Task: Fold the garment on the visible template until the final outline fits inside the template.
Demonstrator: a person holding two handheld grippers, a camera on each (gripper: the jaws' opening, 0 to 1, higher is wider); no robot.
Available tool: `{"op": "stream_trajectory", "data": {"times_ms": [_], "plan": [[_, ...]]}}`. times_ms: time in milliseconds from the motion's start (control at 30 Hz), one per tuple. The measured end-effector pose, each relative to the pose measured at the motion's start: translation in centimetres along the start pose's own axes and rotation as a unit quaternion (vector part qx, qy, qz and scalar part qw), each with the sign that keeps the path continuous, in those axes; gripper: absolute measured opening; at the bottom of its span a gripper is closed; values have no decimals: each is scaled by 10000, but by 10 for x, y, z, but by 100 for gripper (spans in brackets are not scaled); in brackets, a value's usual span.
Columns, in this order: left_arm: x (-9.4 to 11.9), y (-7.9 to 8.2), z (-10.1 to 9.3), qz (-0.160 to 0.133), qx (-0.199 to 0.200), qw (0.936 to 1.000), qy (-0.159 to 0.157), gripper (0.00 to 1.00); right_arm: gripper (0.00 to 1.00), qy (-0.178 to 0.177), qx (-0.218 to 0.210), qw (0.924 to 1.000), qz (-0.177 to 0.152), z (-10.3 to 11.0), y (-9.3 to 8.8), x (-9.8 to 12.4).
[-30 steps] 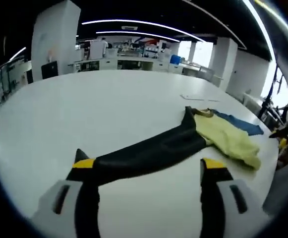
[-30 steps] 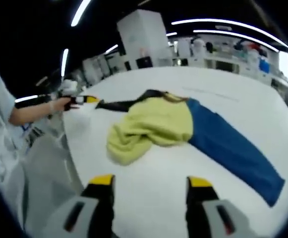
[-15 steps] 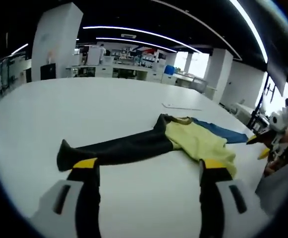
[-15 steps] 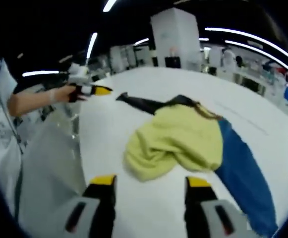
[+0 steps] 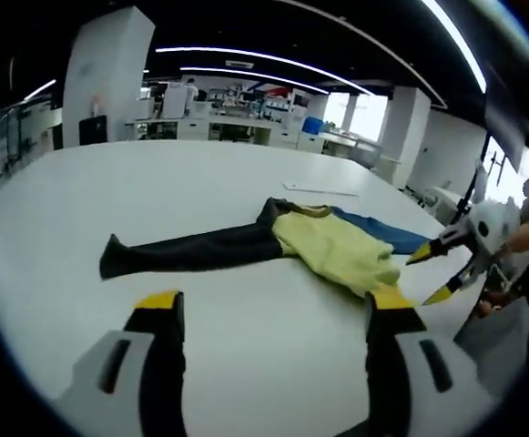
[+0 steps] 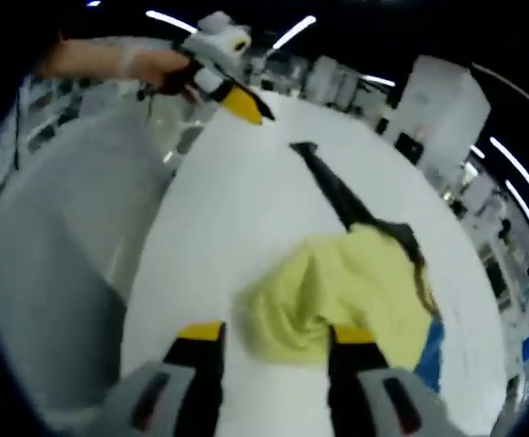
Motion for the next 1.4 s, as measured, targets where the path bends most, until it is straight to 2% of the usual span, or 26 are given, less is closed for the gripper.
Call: {"op": "stream_trajectory", "data": {"times_ms": [33,233,300,400,467,567,600,733,800,900,1033,1167,1267,1400], "plan": [[1,-1,-2,8,-13,10000,5,78,40,4,202,9998,2,3,1,-3],[1,-2,-12,21,-53,10000,-7,78,35,88,777,9968,173,12,1,-17],[0,-1,-11,-35,-87,9999,-88,78,32,33,1025,9944,265,12,-1,-23],[-3,-2,-14,-7,-139,9996,-261,78,28,-51,1071,9934,414,12,-3,-31],[-4,-2,-12,-59,-111,9992,-380,77,20,-302,1195,9913,472,6,-1,-32],[-7,-4,-13,-20,-92,9982,-600,77,5,-271,865,9943,570,8,0,-33],[-8,-3,-11,-8,-119,9977,-673,77,0,-305,873,9941,573,7,3,-32],[-12,-1,-8,8,-134,9953,-964,76,0,-411,640,9951,637,2,9,-23],[-18,1,-9,58,-331,9930,-1129,76,0,-572,420,9959,562,-9,15,-16],[-25,6,-9,45,-350,9914,-1262,74,0,-592,-355,9971,330,-28,33,-1],[-29,8,-13,24,-381,9887,-1449,73,0,-702,-942,9930,106,-66,57,14],[-33,5,-15,87,-410,9861,-1608,73,0,-758,-1179,9901,19,-99,71,22],[-36,3,-15,83,-316,9852,-1683,73,0,-767,-1510,9855,-49,-116,78,22],[-42,1,-13,132,-286,9839,-1757,72,0,-817,-1815,9800,-22,-132,78,15]]}}
Point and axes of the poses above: the point that each gripper's makers call its tool centre point, and the gripper's own axes: x roughly backward along the fingers, z roughly to its left, y roughly out of its top, the point moved 5 cm from there along x, roughly backward along the fingers, and after that the axes turned 6 degrees about -y, right-handed, at the moved point
